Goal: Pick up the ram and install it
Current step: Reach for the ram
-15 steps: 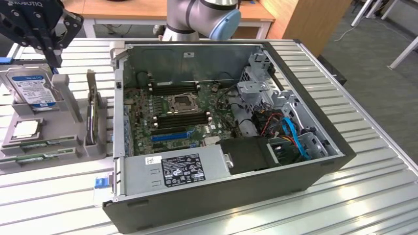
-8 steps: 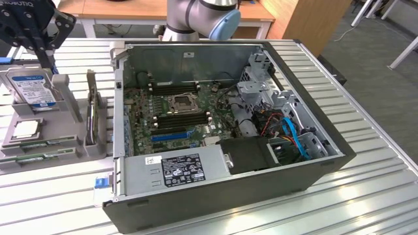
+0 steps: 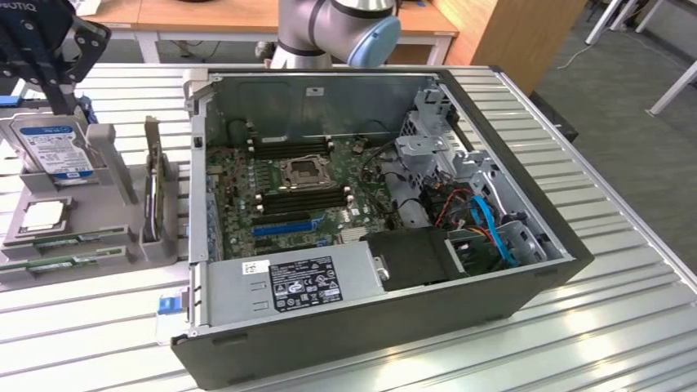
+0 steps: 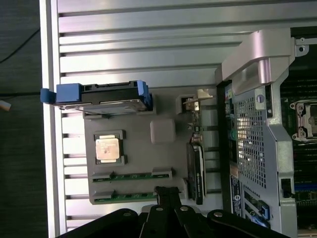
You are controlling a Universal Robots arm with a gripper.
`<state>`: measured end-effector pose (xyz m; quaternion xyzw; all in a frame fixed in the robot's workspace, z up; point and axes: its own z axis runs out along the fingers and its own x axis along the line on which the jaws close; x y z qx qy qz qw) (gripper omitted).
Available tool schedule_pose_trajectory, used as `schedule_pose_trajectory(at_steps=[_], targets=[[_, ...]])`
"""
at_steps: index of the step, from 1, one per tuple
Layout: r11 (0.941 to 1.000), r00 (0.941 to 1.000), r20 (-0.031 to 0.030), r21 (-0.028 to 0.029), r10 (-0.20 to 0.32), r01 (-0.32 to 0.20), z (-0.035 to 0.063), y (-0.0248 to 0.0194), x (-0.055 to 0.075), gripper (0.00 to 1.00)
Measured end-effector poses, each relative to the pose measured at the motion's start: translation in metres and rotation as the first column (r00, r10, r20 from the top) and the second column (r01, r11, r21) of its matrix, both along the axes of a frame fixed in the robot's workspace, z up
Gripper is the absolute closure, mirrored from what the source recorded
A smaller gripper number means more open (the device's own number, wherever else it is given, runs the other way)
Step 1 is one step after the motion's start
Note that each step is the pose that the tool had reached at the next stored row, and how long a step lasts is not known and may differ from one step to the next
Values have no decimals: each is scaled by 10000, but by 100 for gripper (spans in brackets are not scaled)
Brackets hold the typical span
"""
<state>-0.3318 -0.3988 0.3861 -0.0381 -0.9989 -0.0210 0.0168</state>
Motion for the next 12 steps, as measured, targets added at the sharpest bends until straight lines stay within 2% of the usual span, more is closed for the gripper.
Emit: schedule_pose_trajectory(at_steps=[12], targets=[[10000, 10000, -97, 1, 1, -1, -10, 0, -182, 90]])
